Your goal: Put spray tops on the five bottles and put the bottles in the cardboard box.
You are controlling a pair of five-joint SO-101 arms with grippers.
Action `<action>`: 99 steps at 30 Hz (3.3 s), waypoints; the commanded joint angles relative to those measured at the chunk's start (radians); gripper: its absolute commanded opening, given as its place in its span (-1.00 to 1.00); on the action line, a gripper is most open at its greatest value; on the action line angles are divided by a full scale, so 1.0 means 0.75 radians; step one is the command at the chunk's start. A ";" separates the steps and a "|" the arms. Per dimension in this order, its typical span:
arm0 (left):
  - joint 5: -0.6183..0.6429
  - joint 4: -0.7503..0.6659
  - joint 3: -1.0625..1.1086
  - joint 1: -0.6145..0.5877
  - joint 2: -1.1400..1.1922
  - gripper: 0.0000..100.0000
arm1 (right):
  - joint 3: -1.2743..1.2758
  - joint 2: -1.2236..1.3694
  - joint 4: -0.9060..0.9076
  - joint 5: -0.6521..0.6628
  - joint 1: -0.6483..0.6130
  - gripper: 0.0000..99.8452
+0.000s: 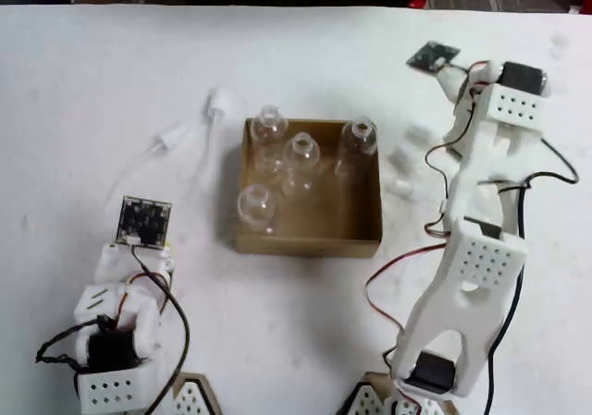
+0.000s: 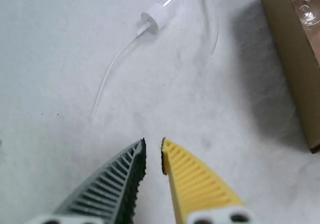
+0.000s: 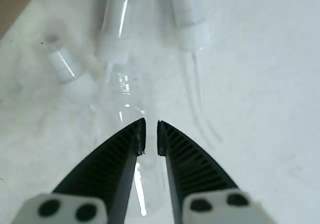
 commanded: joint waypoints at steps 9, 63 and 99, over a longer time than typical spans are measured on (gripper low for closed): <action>-0.012 0.006 0.000 0.013 -0.001 -0.87 | 0.053 -0.388 0.052 -0.133 0.042 -0.96; -0.012 0.006 0.000 0.013 -0.001 -0.87 | 0.794 -0.261 -0.445 0.045 -0.042 -0.62; -0.012 0.006 0.000 0.013 -0.001 -0.87 | 0.716 -0.195 -0.443 0.045 -0.038 -0.92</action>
